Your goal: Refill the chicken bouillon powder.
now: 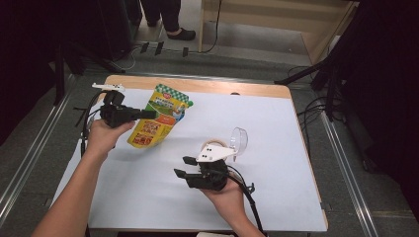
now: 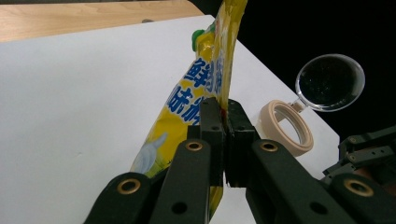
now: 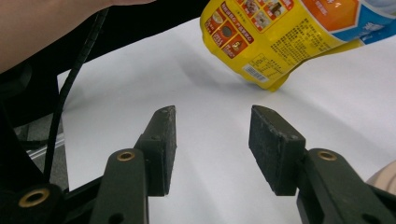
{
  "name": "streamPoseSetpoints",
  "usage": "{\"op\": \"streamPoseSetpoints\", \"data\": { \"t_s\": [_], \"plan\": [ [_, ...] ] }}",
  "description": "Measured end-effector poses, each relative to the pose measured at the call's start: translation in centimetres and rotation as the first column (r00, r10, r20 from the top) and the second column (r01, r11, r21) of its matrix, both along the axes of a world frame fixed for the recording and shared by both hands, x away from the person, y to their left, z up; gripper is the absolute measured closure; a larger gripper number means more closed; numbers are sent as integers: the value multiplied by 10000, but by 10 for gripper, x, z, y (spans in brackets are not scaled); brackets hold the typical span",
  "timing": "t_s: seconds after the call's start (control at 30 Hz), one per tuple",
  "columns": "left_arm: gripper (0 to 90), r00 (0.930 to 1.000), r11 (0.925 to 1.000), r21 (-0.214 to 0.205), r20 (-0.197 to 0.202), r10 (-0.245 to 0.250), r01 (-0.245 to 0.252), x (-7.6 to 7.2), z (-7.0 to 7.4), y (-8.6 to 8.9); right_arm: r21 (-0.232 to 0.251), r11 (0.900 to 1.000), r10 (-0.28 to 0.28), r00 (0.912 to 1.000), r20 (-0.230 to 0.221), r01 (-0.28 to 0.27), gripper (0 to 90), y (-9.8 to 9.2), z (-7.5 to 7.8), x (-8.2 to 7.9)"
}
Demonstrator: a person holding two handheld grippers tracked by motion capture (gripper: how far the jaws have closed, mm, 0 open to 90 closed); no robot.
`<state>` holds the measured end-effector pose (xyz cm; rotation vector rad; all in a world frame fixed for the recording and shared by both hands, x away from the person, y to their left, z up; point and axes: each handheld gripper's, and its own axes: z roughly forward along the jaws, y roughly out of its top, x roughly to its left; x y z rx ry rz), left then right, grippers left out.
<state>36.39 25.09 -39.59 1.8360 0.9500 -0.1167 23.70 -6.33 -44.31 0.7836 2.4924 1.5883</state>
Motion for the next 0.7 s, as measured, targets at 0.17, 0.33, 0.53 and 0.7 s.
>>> {"op": "streamPoseSetpoints", "data": {
  "t_s": [0.17, 0.33, 0.53, 0.7],
  "plan": [
    [884, 10000, 9999, 113, 50, 68, -68, -7, 0, 5, -93, 10000, 27, 10000, 42, -27, 531, 0, -1, 0],
    [882, 9998, 9996, 236, 51, 176, -177, -15, 1, 10, -109, 9999, 4, 10000, 38, -4, 532, -1, -1, -1],
    [877, 9992, 9989, 308, 176, 358, -364, -29, -1, 18, -161, 9999, 49, 10000, 68, -48, 533, -1, -1, -2],
    [873, 9987, 9985, 334, 257, 429, -438, -41, -3, 23, -150, 9999, 39, 9999, 128, -37, 535, -2, -1, -2]
  ]
}}
